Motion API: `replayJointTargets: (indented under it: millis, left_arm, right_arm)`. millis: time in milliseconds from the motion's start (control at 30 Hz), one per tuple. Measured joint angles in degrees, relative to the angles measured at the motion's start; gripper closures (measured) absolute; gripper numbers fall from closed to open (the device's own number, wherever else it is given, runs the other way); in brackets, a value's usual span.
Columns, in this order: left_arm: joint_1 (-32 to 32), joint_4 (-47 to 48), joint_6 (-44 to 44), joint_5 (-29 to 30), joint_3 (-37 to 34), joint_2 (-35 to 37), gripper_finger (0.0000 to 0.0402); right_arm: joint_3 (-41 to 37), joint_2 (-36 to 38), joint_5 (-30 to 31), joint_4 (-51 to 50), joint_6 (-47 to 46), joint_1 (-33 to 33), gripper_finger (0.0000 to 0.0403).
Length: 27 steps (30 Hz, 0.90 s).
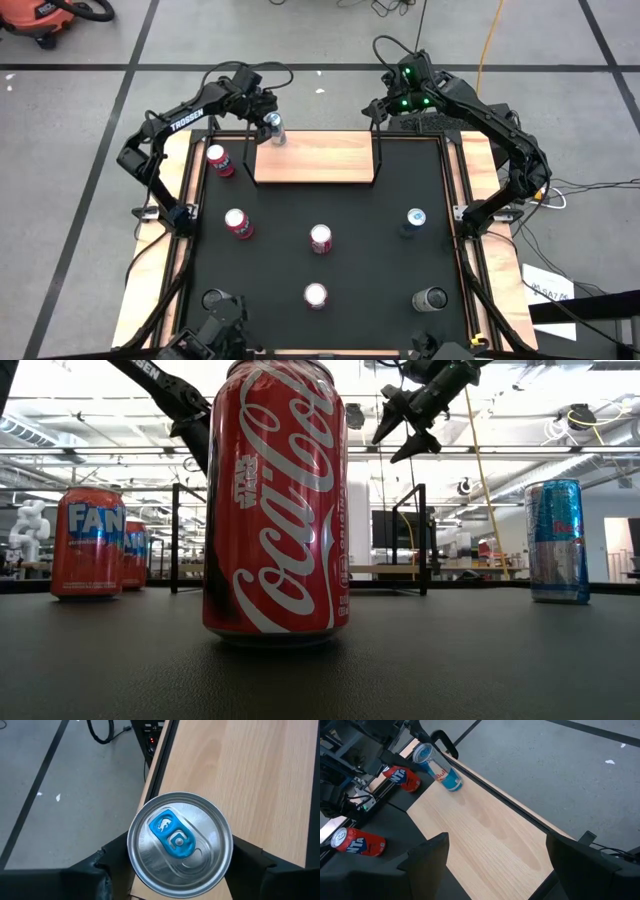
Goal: Place canned beverage on shelf
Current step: Put the top blue soda can on the shelf, then put the top red-black soda can on the shelf
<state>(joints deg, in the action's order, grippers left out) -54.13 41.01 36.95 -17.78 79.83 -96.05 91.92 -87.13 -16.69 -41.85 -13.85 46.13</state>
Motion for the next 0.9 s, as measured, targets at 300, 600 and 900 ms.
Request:
replayJointTargets:
  millis: [300, 600, 900]
  left_arm:
    - [0.0, 0.2, -0.5, 0.0, 0.2, 0.3, 0.0072]
    - [0.4, 3.9, -1.1, 2.0, 3.4, 5.3, 0.0066]
    - [6.8, 6.0, -14.0, 7.3, 7.9, 12.7, 0.0066]
  right_arm:
    - [0.0, 0.0, 0.0, 0.0, -0.3, 0.0, 0.0083]
    - [0.0, 0.0, 0.0, 0.6, -1.0, 0.0, 0.0083]
    - [0.0, 3.8, 6.1, -3.9, 0.6, -3.8, 0.0083]
